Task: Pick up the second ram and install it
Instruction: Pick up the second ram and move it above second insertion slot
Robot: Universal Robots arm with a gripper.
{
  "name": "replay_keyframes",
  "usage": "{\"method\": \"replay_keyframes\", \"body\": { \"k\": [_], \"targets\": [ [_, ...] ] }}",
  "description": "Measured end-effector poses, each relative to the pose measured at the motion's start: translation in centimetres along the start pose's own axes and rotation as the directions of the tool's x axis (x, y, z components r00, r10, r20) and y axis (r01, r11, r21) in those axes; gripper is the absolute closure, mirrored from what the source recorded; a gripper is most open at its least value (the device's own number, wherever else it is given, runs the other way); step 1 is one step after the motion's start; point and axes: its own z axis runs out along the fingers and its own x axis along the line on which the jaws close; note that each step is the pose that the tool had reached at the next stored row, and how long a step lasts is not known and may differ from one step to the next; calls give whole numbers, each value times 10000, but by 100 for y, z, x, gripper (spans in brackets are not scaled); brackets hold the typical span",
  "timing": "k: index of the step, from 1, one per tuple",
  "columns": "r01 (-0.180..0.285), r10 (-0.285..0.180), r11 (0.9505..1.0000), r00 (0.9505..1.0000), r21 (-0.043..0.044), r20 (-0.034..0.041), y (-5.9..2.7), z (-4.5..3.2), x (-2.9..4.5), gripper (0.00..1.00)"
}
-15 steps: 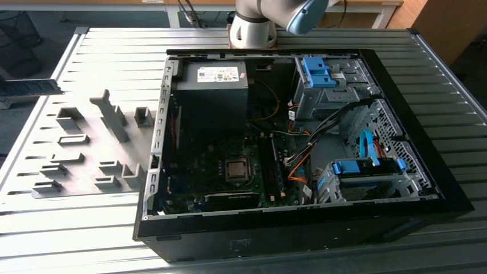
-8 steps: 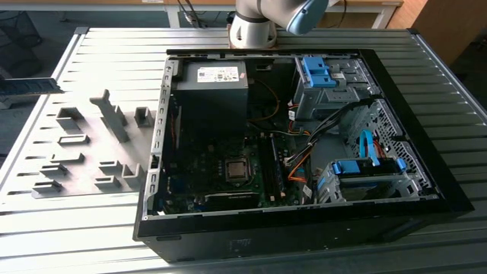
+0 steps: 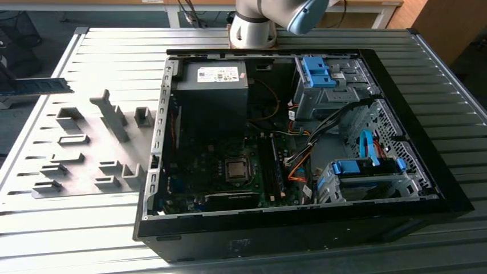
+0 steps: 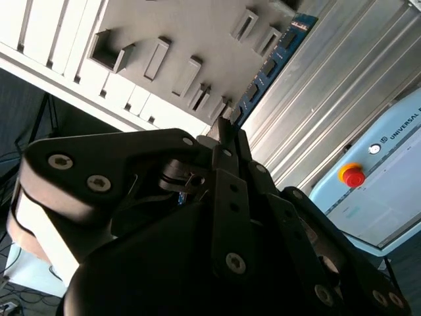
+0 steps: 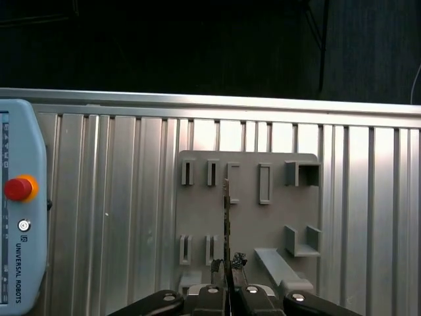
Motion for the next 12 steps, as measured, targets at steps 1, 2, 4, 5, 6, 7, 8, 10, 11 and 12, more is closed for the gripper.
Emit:
{"method": "replay_keyframes", "body": {
  "k": [1, 2, 4, 5, 6, 7, 8, 10, 11, 12],
  "targets": [
    [0, 0, 10000, 10000, 0, -1, -21, -1, 0, 86],
    [0, 0, 10000, 10000, -1, -1, -41, -2, 1, 86],
    [0, 0, 10000, 10000, 0, 0, -80, -2, 2, 86],
    [0, 0, 10000, 10000, 0, 0, -99, -3, 2, 86],
    [1, -1, 10000, 10000, 0, 0, -116, -3, 3, 86],
    [1, -1, 10000, 10000, 0, 0, -132, -3, 3, 86],
    [0, 0, 10000, 10000, 0, 0, -149, -4, 3, 86],
    [1, -1, 10000, 10000, 0, 0, -180, -5, 4, 86],
    [0, 0, 10000, 10000, 0, 0, -196, -6, 4, 86],
    [0, 0, 10000, 10000, -1, -1, -210, -6, 5, 86]
  ]
}}
